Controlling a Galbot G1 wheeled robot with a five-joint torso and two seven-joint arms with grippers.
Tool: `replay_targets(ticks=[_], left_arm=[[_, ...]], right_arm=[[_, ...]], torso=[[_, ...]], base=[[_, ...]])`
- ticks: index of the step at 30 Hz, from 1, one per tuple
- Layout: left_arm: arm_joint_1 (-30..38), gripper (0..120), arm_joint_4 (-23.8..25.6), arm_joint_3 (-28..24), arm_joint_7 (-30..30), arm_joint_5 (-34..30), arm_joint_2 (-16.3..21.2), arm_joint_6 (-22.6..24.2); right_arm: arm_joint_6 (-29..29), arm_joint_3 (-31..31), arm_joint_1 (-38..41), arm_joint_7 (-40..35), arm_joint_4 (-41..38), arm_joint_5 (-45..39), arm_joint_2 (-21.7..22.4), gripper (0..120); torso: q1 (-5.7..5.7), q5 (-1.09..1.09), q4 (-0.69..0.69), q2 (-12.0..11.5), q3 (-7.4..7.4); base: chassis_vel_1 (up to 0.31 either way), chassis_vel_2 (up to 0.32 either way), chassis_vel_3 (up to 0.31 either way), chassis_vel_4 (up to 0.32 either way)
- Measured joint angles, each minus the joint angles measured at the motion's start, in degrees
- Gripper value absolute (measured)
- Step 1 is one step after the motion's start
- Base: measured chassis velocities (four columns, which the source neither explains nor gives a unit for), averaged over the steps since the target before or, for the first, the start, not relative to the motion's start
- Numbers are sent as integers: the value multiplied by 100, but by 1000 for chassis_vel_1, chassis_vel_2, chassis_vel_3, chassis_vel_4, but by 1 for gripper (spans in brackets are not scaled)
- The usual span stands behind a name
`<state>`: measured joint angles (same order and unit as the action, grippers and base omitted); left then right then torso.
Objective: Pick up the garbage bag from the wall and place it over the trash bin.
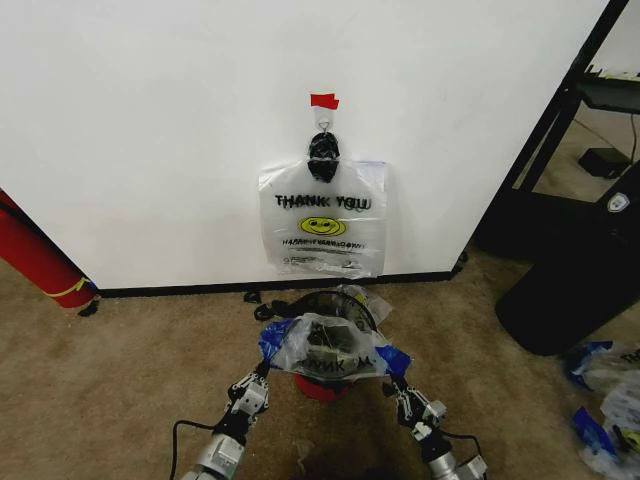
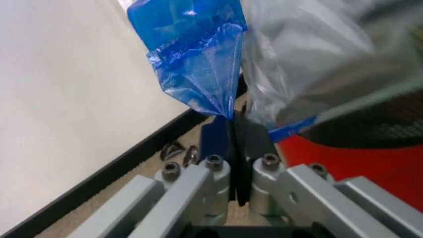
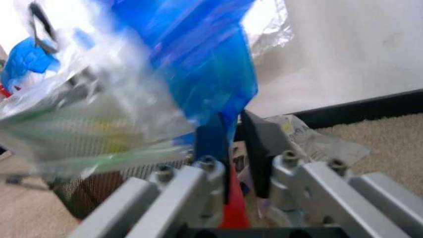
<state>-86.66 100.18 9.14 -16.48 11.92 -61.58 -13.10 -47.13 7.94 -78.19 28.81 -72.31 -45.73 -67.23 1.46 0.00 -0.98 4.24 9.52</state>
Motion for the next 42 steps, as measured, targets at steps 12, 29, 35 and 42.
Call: replay_targets(ticks=[12,29,35,42], left_arm=[[-673,41,668,271,-14,253,388,-66],[-1319,99,1497,1144,343,-448,1164,-1027],[-545,100,1886,1263,1365,-1662,1860,-1151],[1016,100,1641,822,2619,-3206,2703,-629]], right_arm=[[0,394,-440,127,-528,579,366,50],[-1,1577,-894,1743,-1976,310,808,100],[-1,2035,-1060,1898,-2666,166,1046,100],[322,1944,-493,-377,-3219,960,1062,100]], torso=[[0,0,1,0,0],[0,0,1,0,0],[0,-1,-1,0,0],[1,-2,3,0,1]], base=[[0,0,0,0],[0,0,0,0],[0,0,0,0],[0,0,0,0]])
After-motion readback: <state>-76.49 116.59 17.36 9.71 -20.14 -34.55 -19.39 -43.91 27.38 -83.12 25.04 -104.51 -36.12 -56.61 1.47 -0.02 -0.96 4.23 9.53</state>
